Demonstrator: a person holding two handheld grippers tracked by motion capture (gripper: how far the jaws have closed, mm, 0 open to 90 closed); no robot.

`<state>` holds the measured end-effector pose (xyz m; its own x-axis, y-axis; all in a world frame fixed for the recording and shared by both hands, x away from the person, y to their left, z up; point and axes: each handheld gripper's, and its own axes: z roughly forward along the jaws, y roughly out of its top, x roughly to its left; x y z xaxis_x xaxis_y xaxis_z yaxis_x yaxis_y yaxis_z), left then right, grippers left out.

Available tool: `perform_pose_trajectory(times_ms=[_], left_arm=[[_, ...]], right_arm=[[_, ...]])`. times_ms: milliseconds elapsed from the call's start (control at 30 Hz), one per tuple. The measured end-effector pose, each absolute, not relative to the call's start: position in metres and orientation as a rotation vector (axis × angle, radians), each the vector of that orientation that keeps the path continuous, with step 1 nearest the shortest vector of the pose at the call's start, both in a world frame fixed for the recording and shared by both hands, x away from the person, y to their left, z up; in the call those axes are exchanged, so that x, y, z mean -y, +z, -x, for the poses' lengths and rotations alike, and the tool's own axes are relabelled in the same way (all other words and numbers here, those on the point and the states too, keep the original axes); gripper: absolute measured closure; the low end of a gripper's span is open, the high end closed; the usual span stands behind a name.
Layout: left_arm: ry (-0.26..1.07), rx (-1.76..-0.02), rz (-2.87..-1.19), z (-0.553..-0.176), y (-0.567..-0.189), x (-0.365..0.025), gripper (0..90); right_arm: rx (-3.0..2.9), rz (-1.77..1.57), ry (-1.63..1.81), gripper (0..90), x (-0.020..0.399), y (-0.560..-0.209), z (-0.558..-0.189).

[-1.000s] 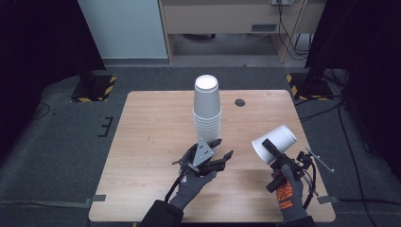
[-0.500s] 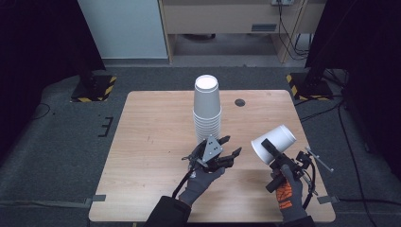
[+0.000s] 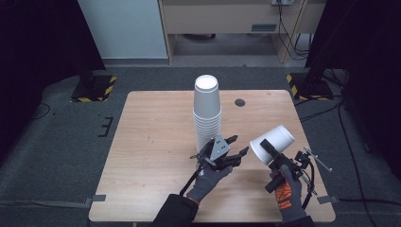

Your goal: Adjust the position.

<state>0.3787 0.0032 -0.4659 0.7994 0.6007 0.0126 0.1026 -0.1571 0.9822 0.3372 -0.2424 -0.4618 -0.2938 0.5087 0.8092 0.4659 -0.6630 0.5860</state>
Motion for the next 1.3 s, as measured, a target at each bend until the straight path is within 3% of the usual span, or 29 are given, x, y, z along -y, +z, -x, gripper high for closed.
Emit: perform_pose_trajectory(times_ms=[700,1000,1300], left_arm=[[0.484,-0.501,-1.67,-0.383,-0.464,0.024,46.9],[0.501,-0.494,-1.659,-0.383,-0.464,0.024,58.6],[0.512,-0.482,-1.665,-0.381,-0.467,0.019,77.1]], right_arm=[[-1.315,-1.847,2.178,14.0,0.235,-0.462,-0.337],[-1.352,-1.853,2.178,14.0,0.231,-0.463,-0.338],[-1.399,-1.86,2.176,13.8,0.228,-0.465,-0.339]])
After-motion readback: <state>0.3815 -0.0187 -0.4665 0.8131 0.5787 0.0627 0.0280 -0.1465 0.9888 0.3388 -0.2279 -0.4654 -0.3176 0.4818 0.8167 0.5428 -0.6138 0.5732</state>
